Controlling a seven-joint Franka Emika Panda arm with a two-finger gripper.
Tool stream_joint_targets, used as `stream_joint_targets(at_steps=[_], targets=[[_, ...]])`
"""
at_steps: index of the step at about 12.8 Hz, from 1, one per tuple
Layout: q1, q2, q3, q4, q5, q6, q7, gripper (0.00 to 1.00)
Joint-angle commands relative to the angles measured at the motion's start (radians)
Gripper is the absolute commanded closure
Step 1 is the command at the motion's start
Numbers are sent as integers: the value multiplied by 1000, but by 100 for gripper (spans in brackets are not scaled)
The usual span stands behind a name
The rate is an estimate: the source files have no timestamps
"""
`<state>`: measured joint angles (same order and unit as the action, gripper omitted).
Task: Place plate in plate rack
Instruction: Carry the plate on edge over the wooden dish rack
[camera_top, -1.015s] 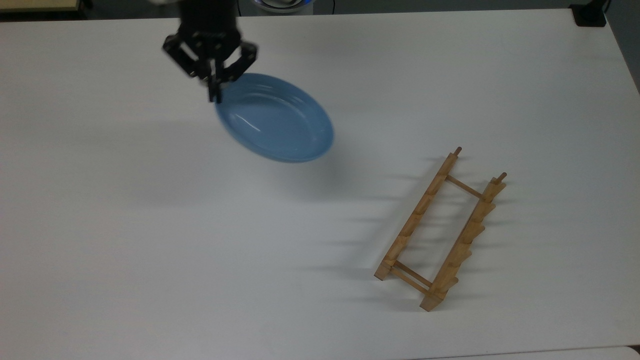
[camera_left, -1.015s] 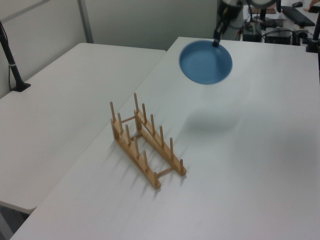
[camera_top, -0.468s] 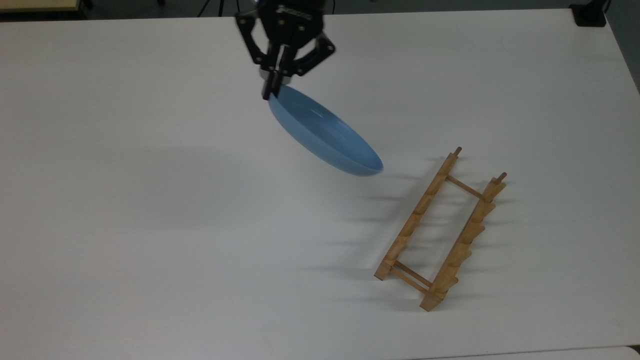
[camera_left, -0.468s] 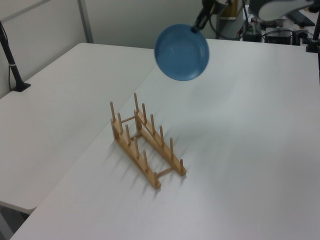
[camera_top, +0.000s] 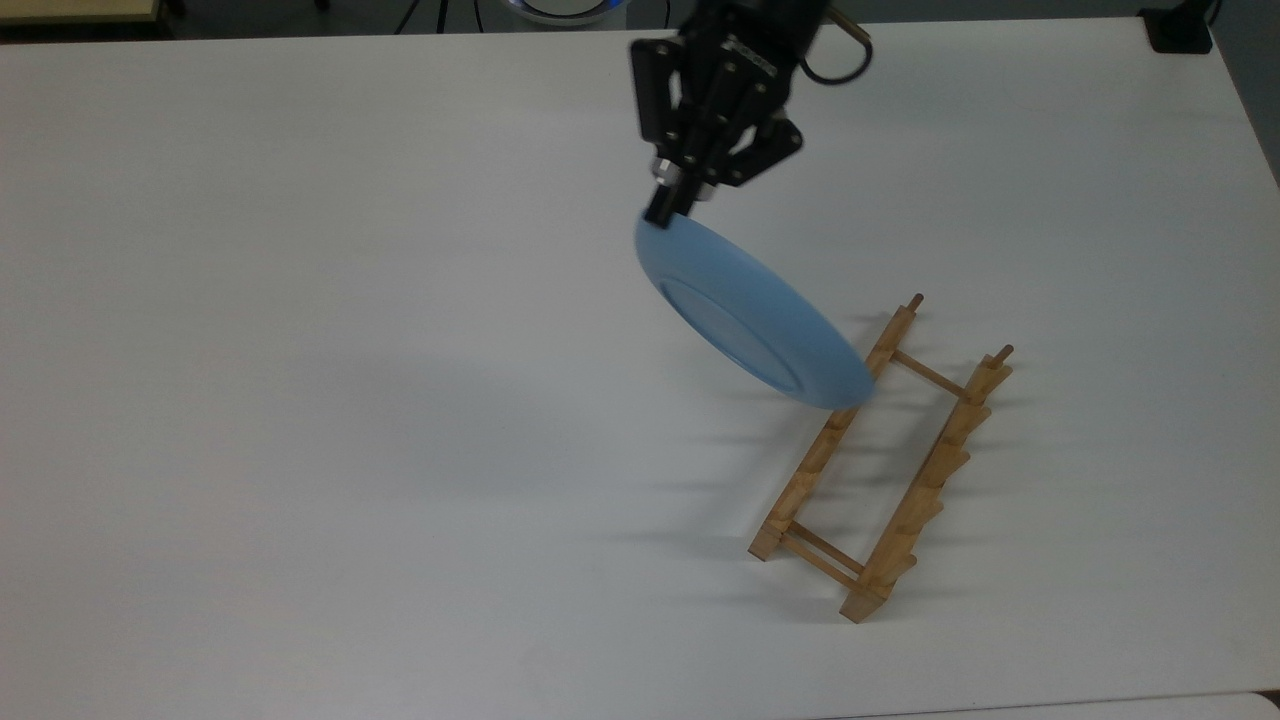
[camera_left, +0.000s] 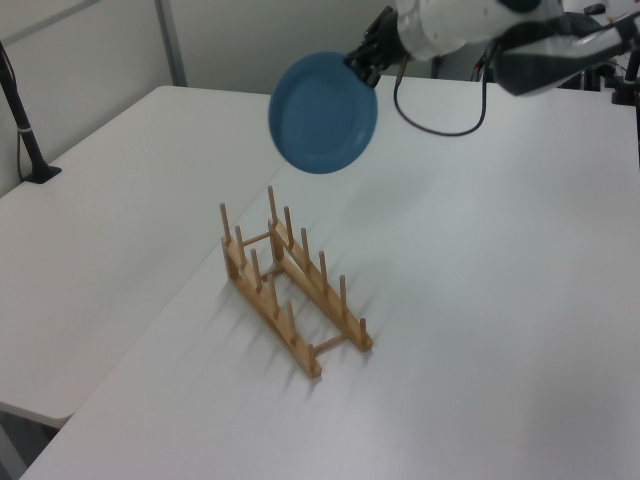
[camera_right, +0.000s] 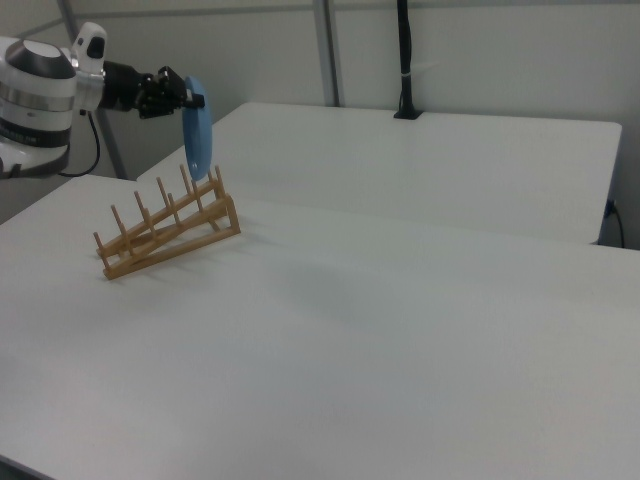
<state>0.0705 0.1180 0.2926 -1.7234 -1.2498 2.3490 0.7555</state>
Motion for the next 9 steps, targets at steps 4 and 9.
stream_joint_targets(at_steps=[4,9], targets=[[133,161,-7,146,-295,3,263,100],[198,253,-7,166,-374,-48,269,100]])
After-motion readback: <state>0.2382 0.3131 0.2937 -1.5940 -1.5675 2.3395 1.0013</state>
